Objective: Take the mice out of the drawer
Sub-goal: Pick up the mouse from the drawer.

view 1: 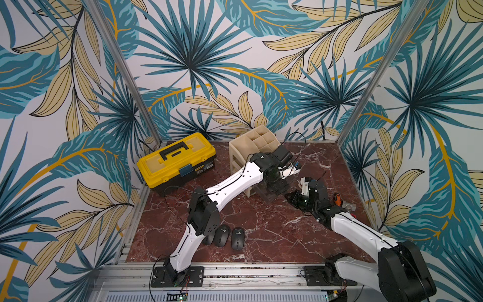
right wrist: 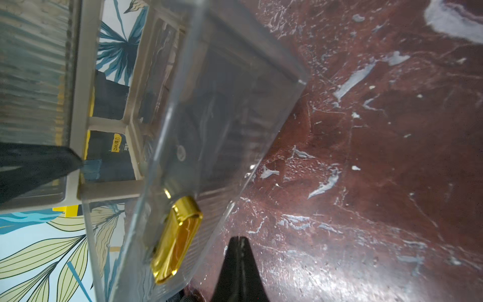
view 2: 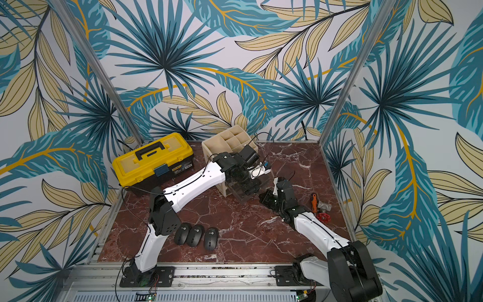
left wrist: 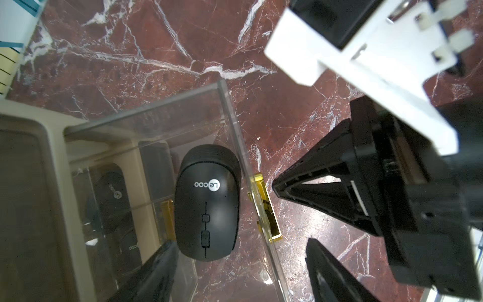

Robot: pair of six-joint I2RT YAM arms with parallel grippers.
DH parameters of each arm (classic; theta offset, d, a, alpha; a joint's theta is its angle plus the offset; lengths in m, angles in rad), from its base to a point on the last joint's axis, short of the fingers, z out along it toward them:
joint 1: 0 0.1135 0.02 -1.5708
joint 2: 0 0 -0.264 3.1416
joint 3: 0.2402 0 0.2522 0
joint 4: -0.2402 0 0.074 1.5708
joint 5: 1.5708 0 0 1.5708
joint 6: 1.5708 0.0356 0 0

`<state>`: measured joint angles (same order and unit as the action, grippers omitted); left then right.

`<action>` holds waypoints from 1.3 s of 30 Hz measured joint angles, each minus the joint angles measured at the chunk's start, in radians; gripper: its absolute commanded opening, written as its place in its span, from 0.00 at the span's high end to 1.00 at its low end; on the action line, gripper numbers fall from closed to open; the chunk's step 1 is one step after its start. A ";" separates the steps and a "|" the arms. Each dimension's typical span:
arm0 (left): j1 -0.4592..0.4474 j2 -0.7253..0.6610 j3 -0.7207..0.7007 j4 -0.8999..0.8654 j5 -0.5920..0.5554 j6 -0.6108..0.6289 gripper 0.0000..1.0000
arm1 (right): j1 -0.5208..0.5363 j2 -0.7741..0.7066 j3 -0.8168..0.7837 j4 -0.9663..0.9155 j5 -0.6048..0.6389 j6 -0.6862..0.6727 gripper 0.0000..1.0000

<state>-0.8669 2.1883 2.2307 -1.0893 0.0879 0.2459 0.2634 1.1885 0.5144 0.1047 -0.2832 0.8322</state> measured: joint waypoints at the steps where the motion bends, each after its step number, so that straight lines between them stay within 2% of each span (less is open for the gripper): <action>1: 0.000 0.000 0.002 0.000 -0.009 0.000 0.22 | -0.003 0.000 -0.007 0.012 -0.003 0.007 1.00; 9: 0.003 0.027 0.022 0.024 -0.076 -0.018 0.30 | -0.013 -0.005 -0.034 0.066 -0.018 0.038 1.00; 15: 0.005 0.071 0.085 0.027 -0.082 -0.021 0.43 | -0.015 -0.005 -0.074 0.104 -0.026 0.063 1.00; 26: 0.013 0.136 0.094 0.018 -0.065 -0.030 0.44 | -0.022 0.010 -0.100 0.171 -0.040 0.093 1.00; 39: 0.024 0.167 0.127 0.018 -0.081 -0.040 0.44 | -0.028 0.134 -0.125 0.315 -0.047 0.178 1.00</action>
<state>-0.8425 2.3558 2.3573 -1.0714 0.0071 0.2062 0.2352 1.3224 0.3897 0.4198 -0.3305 1.0103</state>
